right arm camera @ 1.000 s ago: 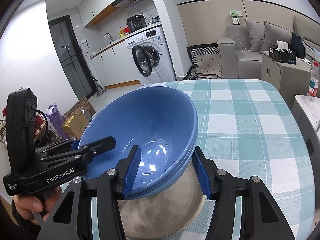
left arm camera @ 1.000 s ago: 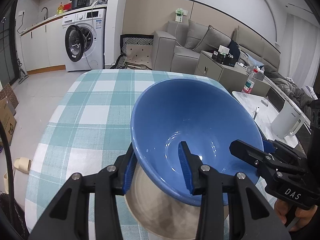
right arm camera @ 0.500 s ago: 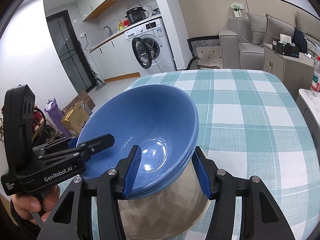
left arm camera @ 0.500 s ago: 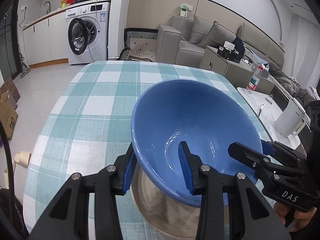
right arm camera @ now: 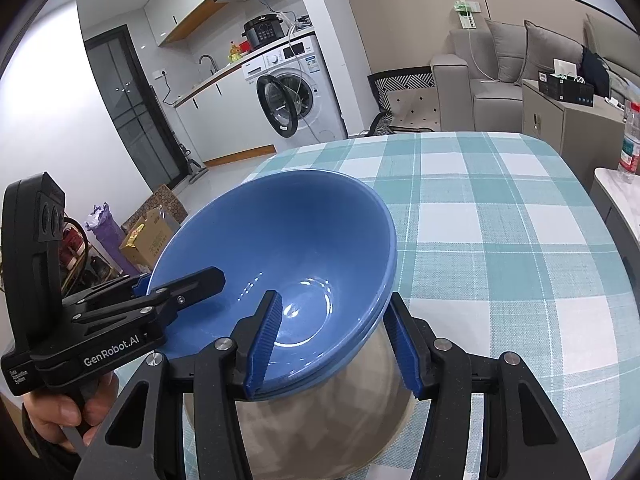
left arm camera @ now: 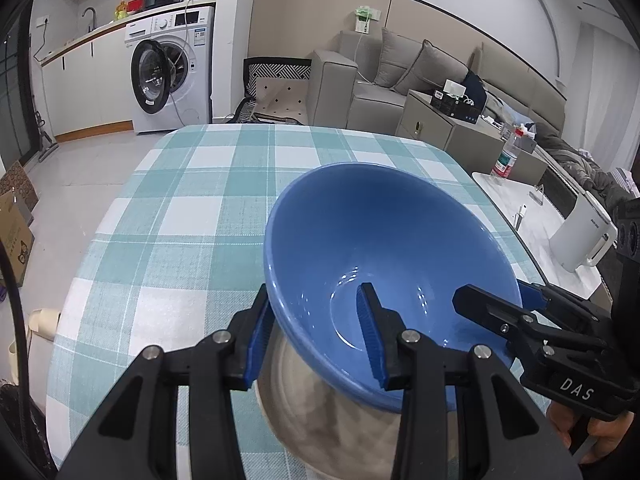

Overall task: Organize plates and bowls
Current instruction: 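Lower the nested blue bowls onto the cream plate stack with both tools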

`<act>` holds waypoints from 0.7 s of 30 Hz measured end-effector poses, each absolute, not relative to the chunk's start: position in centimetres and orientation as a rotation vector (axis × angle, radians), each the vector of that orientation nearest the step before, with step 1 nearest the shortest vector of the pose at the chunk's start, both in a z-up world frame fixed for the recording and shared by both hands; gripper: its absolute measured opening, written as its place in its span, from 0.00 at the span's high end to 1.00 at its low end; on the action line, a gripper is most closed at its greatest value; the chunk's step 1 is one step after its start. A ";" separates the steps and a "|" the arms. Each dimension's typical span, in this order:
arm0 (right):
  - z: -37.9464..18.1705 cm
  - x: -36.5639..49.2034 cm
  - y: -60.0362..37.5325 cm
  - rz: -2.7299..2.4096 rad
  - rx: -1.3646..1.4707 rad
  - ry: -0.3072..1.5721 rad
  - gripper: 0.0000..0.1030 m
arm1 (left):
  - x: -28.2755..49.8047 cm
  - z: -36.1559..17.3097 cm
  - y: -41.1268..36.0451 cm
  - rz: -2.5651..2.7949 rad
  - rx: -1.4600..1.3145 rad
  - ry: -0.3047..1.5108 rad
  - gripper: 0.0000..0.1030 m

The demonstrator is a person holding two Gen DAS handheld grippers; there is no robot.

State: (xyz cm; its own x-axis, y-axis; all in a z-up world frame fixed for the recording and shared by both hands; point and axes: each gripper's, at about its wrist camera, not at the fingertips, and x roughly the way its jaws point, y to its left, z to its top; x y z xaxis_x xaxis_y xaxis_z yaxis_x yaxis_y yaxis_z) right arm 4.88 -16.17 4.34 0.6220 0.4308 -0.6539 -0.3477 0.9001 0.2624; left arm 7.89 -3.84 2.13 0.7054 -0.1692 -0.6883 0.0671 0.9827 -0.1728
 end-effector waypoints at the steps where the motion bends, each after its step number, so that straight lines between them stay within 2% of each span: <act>1: 4.4 4.9 -16.2 0.449 0.113 0.780 0.47 | 7.9 2.1 -3.8 -0.133 -0.140 0.779 0.61; 21: 4.4 4.8 -16.0 0.454 0.110 0.775 0.45 | 7.9 2.0 -3.8 -0.144 -0.136 0.786 0.56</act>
